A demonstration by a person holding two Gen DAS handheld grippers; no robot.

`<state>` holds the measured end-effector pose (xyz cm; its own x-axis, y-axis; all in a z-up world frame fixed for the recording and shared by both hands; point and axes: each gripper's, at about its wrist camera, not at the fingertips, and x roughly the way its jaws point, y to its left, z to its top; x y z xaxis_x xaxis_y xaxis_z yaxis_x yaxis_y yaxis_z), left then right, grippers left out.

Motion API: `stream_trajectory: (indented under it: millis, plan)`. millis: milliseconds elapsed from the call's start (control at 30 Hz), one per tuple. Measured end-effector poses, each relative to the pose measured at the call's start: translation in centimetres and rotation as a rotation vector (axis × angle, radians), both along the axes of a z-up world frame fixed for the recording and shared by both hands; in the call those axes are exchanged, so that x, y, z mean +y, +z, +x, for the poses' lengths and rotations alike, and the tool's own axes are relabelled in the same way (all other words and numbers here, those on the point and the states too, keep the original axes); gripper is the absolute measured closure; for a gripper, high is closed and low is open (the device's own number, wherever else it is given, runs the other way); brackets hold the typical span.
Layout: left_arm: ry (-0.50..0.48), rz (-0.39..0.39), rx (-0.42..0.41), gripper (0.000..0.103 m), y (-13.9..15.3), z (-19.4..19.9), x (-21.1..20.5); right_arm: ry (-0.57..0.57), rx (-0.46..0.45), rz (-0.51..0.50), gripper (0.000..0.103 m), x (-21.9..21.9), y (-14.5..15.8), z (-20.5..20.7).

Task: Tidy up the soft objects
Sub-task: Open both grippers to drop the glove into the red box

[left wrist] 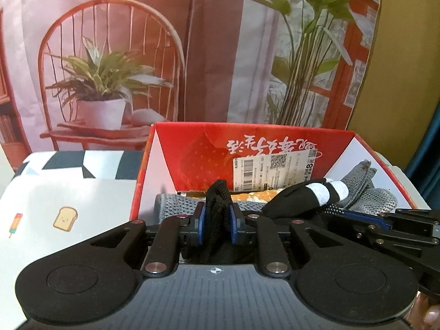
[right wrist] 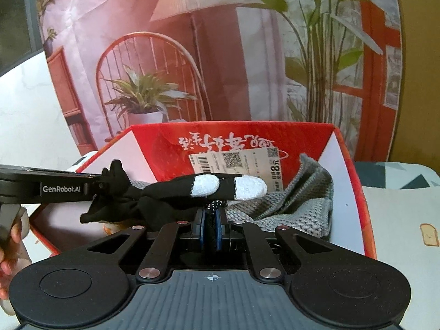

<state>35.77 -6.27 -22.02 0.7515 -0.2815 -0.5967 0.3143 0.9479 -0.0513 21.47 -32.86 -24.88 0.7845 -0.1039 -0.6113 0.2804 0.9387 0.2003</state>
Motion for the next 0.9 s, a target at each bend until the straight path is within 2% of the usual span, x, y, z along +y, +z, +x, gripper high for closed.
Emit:
stream_trajectory:
  millis: [33, 167, 233, 300, 367, 433, 500, 567, 700, 900]
  plan:
    - [0.005, 0.005, -0.002, 0.070, 0.0, -0.1, 0.0, -0.001, 0.002, -0.003, 0.095, 0.0, 0.0, -0.1]
    - [0.002, 0.006, -0.024, 0.051, 0.6, -0.7, 0.1, -0.008, -0.003, -0.030, 0.090, 0.2, 0.4, -1.0]
    - [0.003, 0.007, -0.027, 0.034, 0.9, -1.0, 0.1, -0.018, -0.011, -0.050, 0.087, 0.3, 0.7, -1.4]
    - [0.003, 0.005, -0.026, 0.022, 1.1, -1.5, 0.1, -0.030, -0.023, -0.064, 0.084, 0.5, 1.0, -2.0]
    - [-0.003, -0.002, -0.027, 0.015, 1.2, -2.0, 0.3, -0.040, -0.036, -0.083, 0.078, 0.7, 1.4, -2.5]
    - [-0.006, -0.004, -0.029, 0.006, 1.4, -2.5, 0.4, -0.060, -0.077, -0.105, 0.055, 1.0, 1.8, -3.5]
    - [-0.019, -0.005, -0.032, 0.001, 1.6, -3.1, 0.6, -0.070, -0.112, -0.109, 0.043, 1.2, 2.1, -4.3]
    - [-0.021, -0.002, -0.037, 0.000, 1.8, -3.7, 0.8, -0.080, -0.126, -0.116, 0.035, 1.4, 2.4, -5.1]
    - [-0.018, -0.008, -0.049, 0.000, 2.4, -5.0, 1.3, -0.102, -0.179, -0.132, 0.002, 2.1, 3.0, -6.8]
    - [-0.011, -0.002, -0.120, 0.000, 2.8, -8.2, 2.8, -0.117, -0.224, -0.131, 0.000, 2.8, 3.4, -9.2]
